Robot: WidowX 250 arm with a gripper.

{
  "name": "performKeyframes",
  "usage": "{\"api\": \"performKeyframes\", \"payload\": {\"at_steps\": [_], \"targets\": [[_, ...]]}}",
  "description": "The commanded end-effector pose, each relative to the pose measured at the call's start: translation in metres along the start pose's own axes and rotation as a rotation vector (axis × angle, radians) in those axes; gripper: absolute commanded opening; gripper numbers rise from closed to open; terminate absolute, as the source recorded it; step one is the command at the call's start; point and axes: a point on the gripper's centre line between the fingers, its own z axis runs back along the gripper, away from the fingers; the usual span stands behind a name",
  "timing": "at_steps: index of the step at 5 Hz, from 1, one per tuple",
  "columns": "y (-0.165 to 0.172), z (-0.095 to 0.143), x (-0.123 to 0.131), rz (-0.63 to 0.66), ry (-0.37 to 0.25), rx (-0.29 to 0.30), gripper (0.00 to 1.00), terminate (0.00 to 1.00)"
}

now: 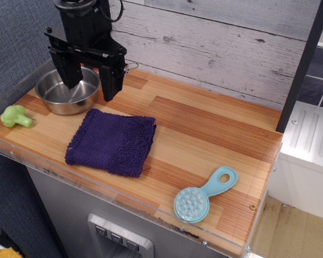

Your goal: Move the cloth to the middle of the counter's far edge.

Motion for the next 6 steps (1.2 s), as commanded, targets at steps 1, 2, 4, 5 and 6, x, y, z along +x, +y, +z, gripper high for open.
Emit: {"api": "performKeyframes", "payload": {"at_steps": [1,2,4,5,6], "targets": [[0.000,0.000,0.000,0.000,0.000,0.000,1.00,0.00],[0.000,-0.010,-0.004,-0.005,0.010,0.008,1.00,0.00],[-0.003,-0.045,-0.009,-0.020,0.010,-0.014,1.00,0.00],[-0.008,-0.074,-0.002,-0.051,0.011,0.008,1.00,0.00],[-0.012,-0.096,0.010,-0.077,0.002,0.042,1.00,0.00]]}}
